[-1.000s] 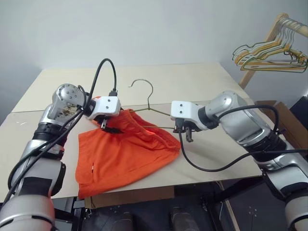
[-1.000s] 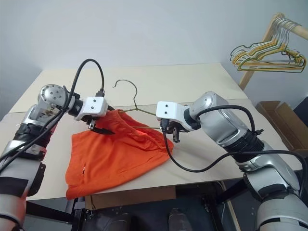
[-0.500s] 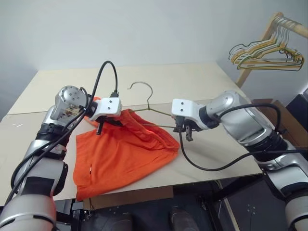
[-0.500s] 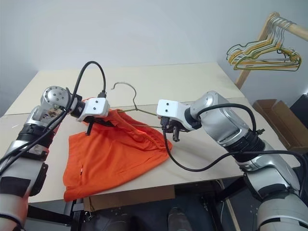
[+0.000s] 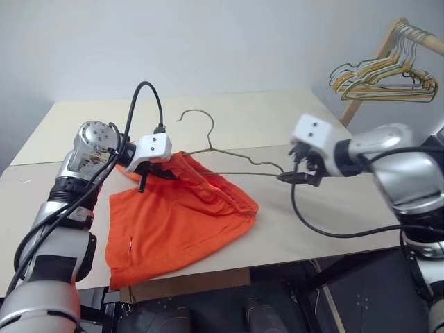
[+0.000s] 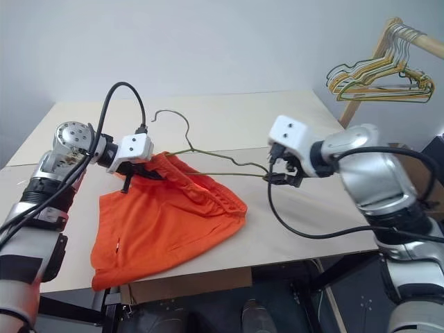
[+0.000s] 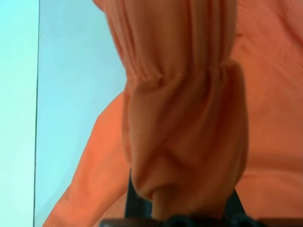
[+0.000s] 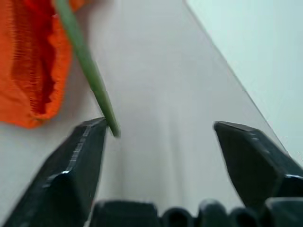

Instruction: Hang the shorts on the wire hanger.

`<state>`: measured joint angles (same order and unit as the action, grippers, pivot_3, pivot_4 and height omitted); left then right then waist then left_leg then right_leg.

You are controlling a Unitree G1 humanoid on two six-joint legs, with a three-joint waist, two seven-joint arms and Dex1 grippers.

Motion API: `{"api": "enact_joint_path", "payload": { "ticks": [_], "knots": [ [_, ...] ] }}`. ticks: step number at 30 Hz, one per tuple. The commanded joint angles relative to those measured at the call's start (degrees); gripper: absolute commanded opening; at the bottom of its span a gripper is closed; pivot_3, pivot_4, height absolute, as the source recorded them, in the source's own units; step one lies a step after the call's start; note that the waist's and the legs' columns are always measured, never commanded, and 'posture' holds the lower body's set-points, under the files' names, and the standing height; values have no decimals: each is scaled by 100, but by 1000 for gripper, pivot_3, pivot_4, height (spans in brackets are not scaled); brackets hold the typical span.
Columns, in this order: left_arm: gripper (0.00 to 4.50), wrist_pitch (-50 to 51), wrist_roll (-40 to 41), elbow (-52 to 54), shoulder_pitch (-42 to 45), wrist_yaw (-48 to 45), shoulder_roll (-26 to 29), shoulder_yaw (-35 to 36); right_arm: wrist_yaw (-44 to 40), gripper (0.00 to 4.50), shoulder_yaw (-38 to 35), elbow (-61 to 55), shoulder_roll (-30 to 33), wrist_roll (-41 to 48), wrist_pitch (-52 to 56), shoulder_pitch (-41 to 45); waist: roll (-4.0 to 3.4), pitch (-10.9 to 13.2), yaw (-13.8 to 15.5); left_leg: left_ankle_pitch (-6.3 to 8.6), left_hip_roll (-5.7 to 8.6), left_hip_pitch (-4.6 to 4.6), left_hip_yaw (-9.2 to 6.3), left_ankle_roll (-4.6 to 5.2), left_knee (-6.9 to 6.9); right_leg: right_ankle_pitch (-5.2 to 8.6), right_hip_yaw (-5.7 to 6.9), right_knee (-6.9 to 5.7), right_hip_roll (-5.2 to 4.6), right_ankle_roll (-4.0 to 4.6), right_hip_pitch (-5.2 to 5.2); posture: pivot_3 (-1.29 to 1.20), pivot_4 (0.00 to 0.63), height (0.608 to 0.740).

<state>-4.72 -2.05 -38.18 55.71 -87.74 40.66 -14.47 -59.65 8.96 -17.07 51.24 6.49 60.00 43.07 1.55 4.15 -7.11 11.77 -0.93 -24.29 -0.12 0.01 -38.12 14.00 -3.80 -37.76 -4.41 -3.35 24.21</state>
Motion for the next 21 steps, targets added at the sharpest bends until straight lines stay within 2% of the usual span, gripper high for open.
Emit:
{"api": "enact_joint_path", "payload": {
  "ticks": [1, 2, 5, 7, 9, 15, 20, 21],
  "knots": [
    [0, 165, 174, 170, 69, 3, 61, 196, 287, 4487, -1027, -346, 99, 303, 146, -658, 0, 0, 7, 0, 0, 0, 0, 0, 0, 0, 0, 2, 0, 0, -2, -122, 32, 740],
    [0, 204, 181, 164, 78, 16, 52, 209, 347, 4487, -1220, -405, 92, 372, 115, -903, 1, 0, 20, 0, 0, 2, 0, 0, 0, 0, 0, 1, 0, 0, -3, -122, 32, 740],
    [0, 279, 176, 206, 112, 63, 32, 219, 674, 4487, -1961, -821, -506, 699, -283, -2051, 7, -4, 33, 0, 1, 1, -1, 1, -2, 1, 2, 5, 0, -1, -8, -117, 33, 740],
    [0, 381, 228, 262, 115, 62, 20, 261, 890, 4487, -2128, -1070, -996, 897, -550, -2637, 7, -4, 31, 0, 1, 2, -2, 1, -1, 1, 0, 3, 1, -1, -10, -115, 33, 740],
    [0, 451, 274, 317, 91, 57, 30, 298, 1203, 4487, -1985, -1207, -1527, 1000, -653, -3020, 6, -4, 4, 0, 1, 6, 0, 1, -1, 1, -6, -8, 2, -2, -6, -117, 32, 740],
    [0, 571, 363, 525, -38, 80, 88, 330, 1952, 4487, -1194, -883, -2731, 1108, -657, -3075, 5, -5, -16, 0, -2, 20, 1, 1, -2, 3, -12, -21, 8, -2, -10, -108, 31, 740],
    [0, 632, 372, 615, -103, 106, 130, 378, 2137, 4487, -811, -510, -3102, 1204, -734, -2850, 6, -4, 13, 0, 5, 14, 2, 0, -3, 3, -12, -17, 1, -2, -9, -95, 26, 740],
    [0, 640, 371, 634, -115, 115, 139, 386, 2123, 4319, -750, -472, -3131, 1236, -751, -2799, 6, -5, 19, 0, 4, 13, 1, 0, -7, 3, -11, -18, 1, -2, -9, -92, 25, 740]
  ]
}}
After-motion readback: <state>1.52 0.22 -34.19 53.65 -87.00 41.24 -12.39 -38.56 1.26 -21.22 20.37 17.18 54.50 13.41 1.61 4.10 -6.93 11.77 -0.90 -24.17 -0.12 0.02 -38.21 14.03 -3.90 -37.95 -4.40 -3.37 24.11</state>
